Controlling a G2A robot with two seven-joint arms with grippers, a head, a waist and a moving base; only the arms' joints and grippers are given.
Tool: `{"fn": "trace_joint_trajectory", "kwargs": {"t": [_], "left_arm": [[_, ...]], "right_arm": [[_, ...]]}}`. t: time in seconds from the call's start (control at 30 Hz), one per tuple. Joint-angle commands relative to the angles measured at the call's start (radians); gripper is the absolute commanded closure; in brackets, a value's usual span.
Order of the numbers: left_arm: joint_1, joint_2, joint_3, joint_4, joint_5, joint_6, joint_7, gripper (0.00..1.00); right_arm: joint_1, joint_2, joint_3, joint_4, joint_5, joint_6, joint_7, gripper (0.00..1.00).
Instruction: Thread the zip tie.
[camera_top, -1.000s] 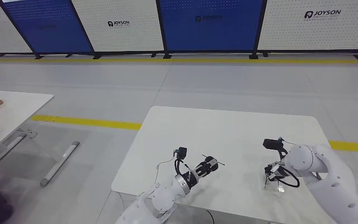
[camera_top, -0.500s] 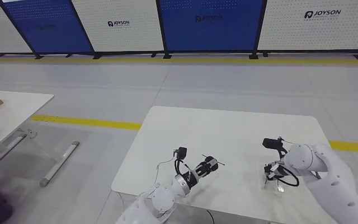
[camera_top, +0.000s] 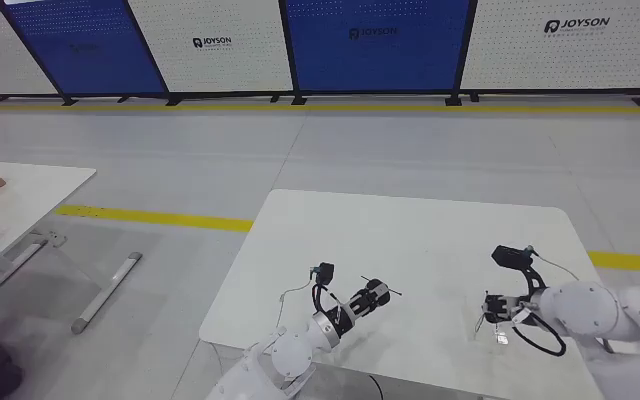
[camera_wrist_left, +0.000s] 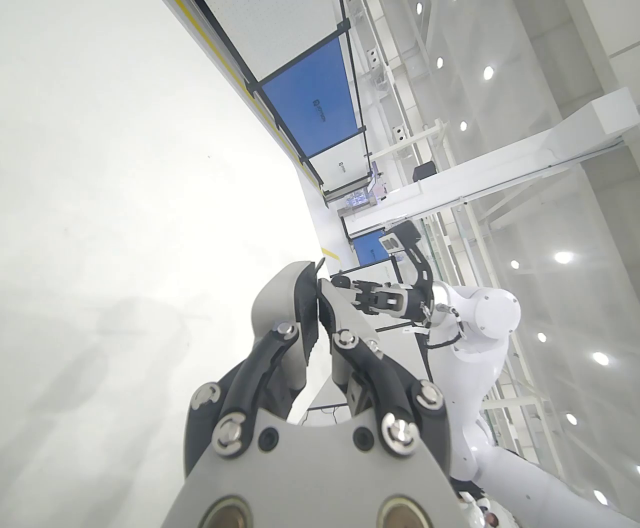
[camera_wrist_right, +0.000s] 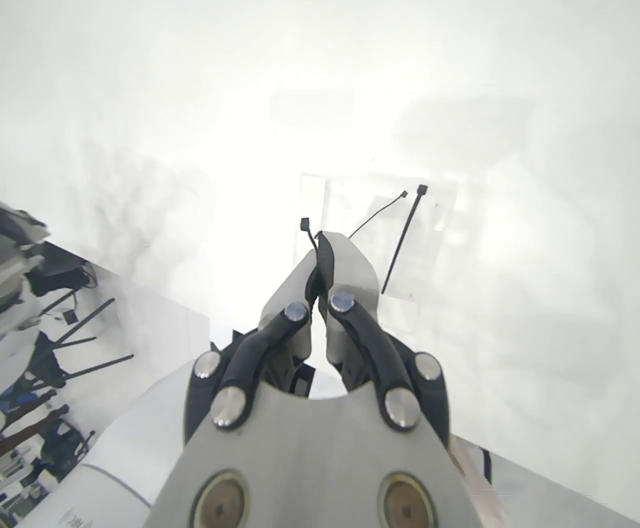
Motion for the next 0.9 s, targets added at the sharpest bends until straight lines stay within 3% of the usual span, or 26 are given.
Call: {"fn": "trace_joint_trajectory", "kwargs": {"t": [0.0,0.1,0.43,0.7,0.8,0.87], "left_arm": [[0.000,0.000,0.000,0.000,0.000,0.000,0.000,1.00],[0.000,0.000,0.000,0.000,0.000,0.000,0.000,1.00],[0.000,0.000,0.000,0.000,0.000,0.000,0.000,1.00],[0.000,0.000,0.000,0.000,0.000,0.000,0.000,1.00],[0.000,0.000,0.000,0.000,0.000,0.000,0.000,1.00],[0.000,0.000,0.000,0.000,0.000,0.000,0.000,1.00]], "right_arm": [[-0.057,0.005,0.055,-0.045,0.033,-0.009,-0.056,1.00],[-0.113,0.007,0.104,-0.064,0.107,-0.037,-0.116,1.00],[-0.118,0.006,0.100,-0.069,0.104,-0.048,-0.133,1.00],[-0.239,-0.010,0.143,-0.146,0.274,-0.174,-0.432,1.00],[-0.298,-0.015,0.161,-0.174,0.261,-0.159,-0.567,1.00],[-0.298,-0.015,0.161,-0.174,0.261,-0.159,-0.567,1.00]]}}
